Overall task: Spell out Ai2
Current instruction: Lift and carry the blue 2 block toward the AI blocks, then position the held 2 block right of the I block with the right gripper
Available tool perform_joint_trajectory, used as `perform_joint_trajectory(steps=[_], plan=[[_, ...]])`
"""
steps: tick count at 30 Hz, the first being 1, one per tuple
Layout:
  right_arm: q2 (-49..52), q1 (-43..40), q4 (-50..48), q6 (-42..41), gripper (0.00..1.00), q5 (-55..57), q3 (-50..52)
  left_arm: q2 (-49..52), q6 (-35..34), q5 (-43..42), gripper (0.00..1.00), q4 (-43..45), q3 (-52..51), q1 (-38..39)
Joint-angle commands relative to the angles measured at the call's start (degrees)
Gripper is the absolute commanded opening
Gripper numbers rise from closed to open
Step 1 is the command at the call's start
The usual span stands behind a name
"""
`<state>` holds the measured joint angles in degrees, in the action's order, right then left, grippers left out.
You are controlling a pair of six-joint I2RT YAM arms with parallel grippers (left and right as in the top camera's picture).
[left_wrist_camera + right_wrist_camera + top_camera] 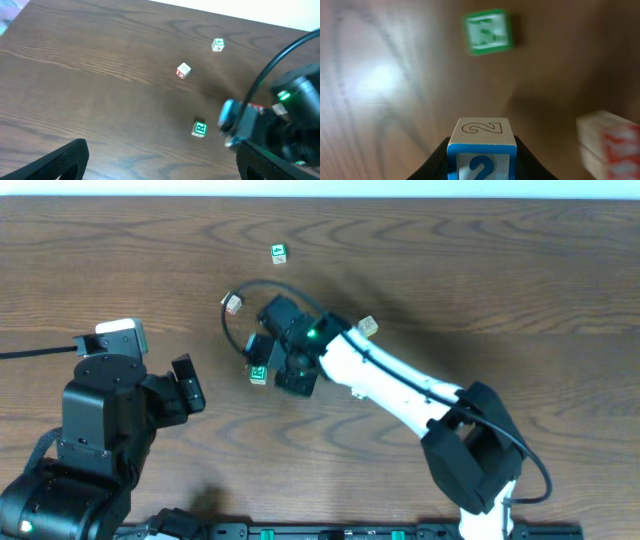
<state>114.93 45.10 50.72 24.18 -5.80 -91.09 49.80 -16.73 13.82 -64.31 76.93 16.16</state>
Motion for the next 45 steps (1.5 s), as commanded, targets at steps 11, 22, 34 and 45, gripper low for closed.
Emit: perform_joint_trajectory(steps=[11,22,34,45], plan=[[0.35,-10.23,6.56,-17.22,0.13,11.82,-13.40,0.04,-0.42,1.66,0.96,-0.24,0.83,-0.28],[0.35,-17.94,11.02,-37.68,0.12,10.88,-13.46,0.04,-0.50,1.60,0.95,-0.66,0.83,-0.28],[0.35,-18.03,1.95,-40.48,0.11,5.27,-2.67,0.04,-1.31,1.60,0.95,-2.21,0.83,-0.28],[0.37,-17.66,-4.87,-46.49,0.12,3.78,6.97,0.04,-1.55,1.60,0.95,-2.36,0.81,-0.28]])
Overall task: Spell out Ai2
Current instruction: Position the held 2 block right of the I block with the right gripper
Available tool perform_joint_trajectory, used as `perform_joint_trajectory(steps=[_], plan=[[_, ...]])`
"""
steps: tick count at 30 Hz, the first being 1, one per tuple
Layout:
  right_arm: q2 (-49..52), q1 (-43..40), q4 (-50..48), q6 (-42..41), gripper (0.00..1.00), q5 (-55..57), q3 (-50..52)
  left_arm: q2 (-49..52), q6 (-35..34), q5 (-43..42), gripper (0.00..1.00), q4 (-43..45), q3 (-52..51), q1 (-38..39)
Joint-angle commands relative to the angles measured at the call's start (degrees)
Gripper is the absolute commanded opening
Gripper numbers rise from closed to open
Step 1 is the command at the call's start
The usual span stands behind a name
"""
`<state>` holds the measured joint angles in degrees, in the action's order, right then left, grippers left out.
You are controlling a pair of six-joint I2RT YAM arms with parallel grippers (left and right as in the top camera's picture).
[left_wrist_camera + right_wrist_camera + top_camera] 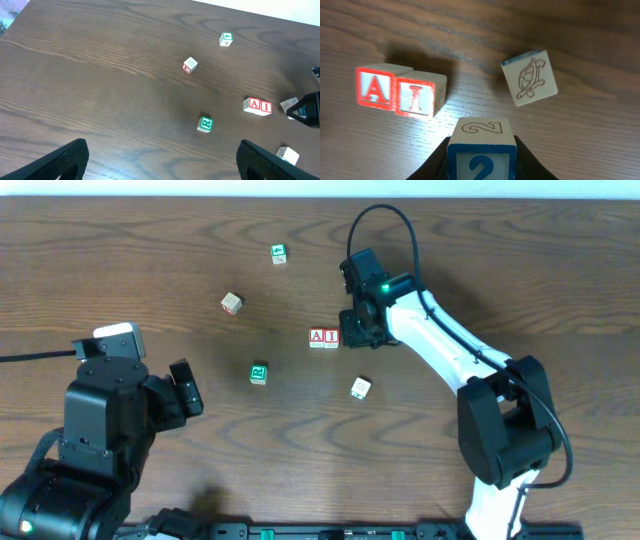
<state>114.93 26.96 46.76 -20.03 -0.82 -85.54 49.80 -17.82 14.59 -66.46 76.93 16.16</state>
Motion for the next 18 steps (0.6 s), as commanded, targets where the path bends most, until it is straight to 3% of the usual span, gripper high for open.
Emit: perform_joint_trajectory(steps=[1,8,18], plan=[[0.37,0.57,-1.55,-2.56,0.13,-1.49,1.97,0.07,-0.46,0.83,0.96,-0.22,0.81,-0.28],[0.44,0.70,-9.18,-1.92,0.13,-2.10,5.40,0.04,-0.44,0.85,0.95,-0.33,0.83,-0.28],[0.48,0.07,-13.16,0.39,0.11,5.90,6.45,0.04,-0.44,0.85,0.95,-0.44,0.81,-0.28]])
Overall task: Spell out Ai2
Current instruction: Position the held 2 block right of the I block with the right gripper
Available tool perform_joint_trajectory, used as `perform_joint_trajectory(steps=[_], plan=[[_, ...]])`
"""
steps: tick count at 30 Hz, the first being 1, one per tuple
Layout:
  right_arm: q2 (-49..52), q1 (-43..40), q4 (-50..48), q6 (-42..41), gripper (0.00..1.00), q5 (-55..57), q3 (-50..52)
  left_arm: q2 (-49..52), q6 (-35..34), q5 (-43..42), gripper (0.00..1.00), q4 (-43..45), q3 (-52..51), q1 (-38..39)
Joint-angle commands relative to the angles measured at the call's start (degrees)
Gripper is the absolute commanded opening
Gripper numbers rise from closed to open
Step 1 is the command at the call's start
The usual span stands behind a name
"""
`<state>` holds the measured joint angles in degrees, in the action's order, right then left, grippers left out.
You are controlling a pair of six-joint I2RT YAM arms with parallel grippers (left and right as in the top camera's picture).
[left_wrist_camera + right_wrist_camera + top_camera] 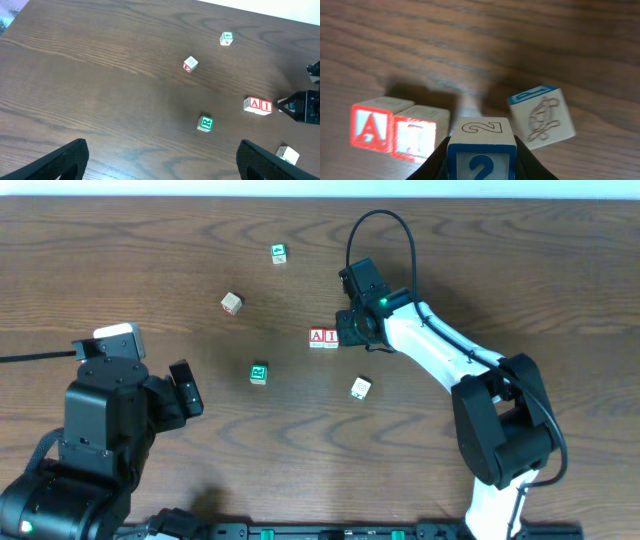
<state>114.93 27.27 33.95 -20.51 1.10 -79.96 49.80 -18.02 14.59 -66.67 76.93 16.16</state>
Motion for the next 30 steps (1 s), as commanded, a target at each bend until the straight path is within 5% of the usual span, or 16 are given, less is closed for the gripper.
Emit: perform_joint_trajectory(steps=[1,30], plan=[[0.48,-0.35,-0.57,0.87,0.11,4.50,1.03,0.04,-0.24,0.85,0.95,-0.22,0.81,-0.28],[0.48,-8.13,-2.58,5.35,0.07,15.23,2.21,0.07,-0.24,0.85,0.95,-0.63,0.81,-0.28]])
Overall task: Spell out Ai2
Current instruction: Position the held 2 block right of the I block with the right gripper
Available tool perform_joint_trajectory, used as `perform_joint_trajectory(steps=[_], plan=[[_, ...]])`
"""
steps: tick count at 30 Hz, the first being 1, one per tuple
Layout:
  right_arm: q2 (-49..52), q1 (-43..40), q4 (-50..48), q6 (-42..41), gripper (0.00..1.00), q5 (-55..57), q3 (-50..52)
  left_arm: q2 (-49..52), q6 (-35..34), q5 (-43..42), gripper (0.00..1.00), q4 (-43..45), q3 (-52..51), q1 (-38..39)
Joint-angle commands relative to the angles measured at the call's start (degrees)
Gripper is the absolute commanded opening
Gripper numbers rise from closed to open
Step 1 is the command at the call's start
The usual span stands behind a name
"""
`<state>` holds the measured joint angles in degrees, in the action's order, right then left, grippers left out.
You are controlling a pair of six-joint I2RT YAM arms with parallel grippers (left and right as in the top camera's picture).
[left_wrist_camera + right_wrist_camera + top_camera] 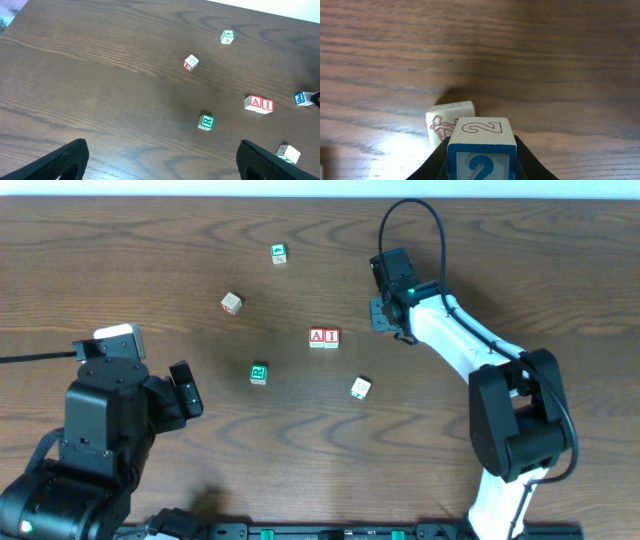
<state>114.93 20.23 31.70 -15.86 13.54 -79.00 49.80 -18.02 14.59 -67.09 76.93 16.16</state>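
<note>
My right gripper (481, 152) is shut on a blue-edged block (481, 131) marked 2, just above the table. It hovers (384, 316) well to the right of the red A and I blocks (323, 337), which stand side by side. A turtle block with a blue P (443, 125) lies right behind the 2 block, to its left; in the left wrist view this P block (300, 98) lies a gap to the right of the A and I blocks (258, 104). My left gripper (162, 165) stands open and holds nothing, at the near left (186, 388).
A green R block (259, 373) lies left of the pair, and a white block (361, 388) in front of it. A green block (278, 253) and a pale block with red (232, 303) lie farther back. The table's far edge (320, 197) runs along the top.
My right gripper, still holding the 2 block, has moved right and farther back, away from the I block. The turtle block now lies farther right of the pair. The left arm has not moved.
First my right gripper held the 2 block near the green R block. Then it was at the right end of the A and I pair, with the turtle block beside it. Then it was lower there. Now it is farther right, the turtle block just ahead.
</note>
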Motion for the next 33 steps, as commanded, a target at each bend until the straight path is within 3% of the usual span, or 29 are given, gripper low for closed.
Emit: perform_joint_trajectory(steps=[1,4,15,27,33], plan=[[0.48,-1.51,-0.48,0.70,0.07,2.71,1.44,0.04,-0.24,0.85,0.96,-0.22,0.81,-0.28],[0.13,-1.84,-0.74,0.70,0.01,0.26,1.42,0.07,-0.24,0.87,0.95,-0.20,0.81,-0.28],[-7.48,0.28,2.62,0.17,0.04,-3.10,1.38,0.04,-0.26,0.85,0.95,-0.20,0.81,-0.28],[-8.11,8.07,3.82,-12.41,0.06,-6.03,3.93,0.04,-0.26,0.83,0.95,-0.66,0.81,-0.28],[-8.11,10.34,0.22,-14.56,0.06,-5.55,8.35,0.07,-0.44,0.83,0.95,-0.68,0.81,-0.28]])
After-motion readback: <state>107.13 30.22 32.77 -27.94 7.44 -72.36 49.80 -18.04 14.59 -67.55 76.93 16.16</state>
